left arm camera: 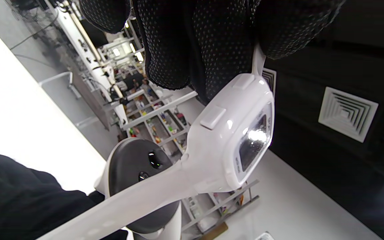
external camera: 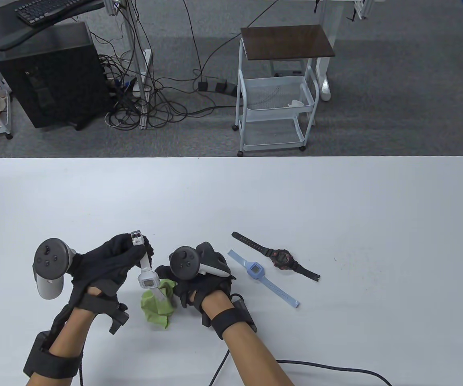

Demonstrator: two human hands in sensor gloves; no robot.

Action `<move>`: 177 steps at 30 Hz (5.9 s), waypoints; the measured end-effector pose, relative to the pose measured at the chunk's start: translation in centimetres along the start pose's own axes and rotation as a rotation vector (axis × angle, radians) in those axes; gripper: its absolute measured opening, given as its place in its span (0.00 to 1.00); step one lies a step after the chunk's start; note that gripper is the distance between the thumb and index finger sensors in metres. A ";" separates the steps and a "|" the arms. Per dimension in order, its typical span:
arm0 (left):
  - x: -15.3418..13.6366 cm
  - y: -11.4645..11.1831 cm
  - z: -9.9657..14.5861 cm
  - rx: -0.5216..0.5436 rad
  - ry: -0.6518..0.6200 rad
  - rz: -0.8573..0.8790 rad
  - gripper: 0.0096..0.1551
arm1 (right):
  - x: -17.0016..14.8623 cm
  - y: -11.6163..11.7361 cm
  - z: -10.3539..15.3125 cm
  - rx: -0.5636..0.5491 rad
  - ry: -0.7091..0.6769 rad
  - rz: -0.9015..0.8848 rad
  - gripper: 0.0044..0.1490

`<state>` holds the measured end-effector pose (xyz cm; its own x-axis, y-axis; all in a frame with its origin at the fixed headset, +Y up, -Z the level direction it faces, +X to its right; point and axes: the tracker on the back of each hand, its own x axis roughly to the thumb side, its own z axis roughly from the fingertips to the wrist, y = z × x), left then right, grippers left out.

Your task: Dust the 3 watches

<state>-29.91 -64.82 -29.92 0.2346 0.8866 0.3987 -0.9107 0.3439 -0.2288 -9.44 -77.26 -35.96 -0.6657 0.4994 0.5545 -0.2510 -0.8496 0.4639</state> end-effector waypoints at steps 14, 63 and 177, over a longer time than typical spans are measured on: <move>-0.2 -0.8 0.0 0.011 -0.019 0.014 0.25 | 0.1 0.6 0.1 -0.085 -0.093 -0.061 0.27; -0.9 -3.1 0.7 0.098 0.015 -0.175 0.25 | 0.1 -0.5 9.9 -0.478 -0.331 -1.023 0.32; 0.1 -0.9 1.2 0.215 -0.036 0.046 0.25 | 0.6 3.1 9.0 -0.473 -0.014 -0.829 0.28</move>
<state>-29.50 -65.41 -28.63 0.1828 0.8867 0.4246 -0.9725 0.2266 -0.0546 -4.29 -78.04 -27.91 -0.1409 0.9727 0.1845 -0.8992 -0.2037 0.3873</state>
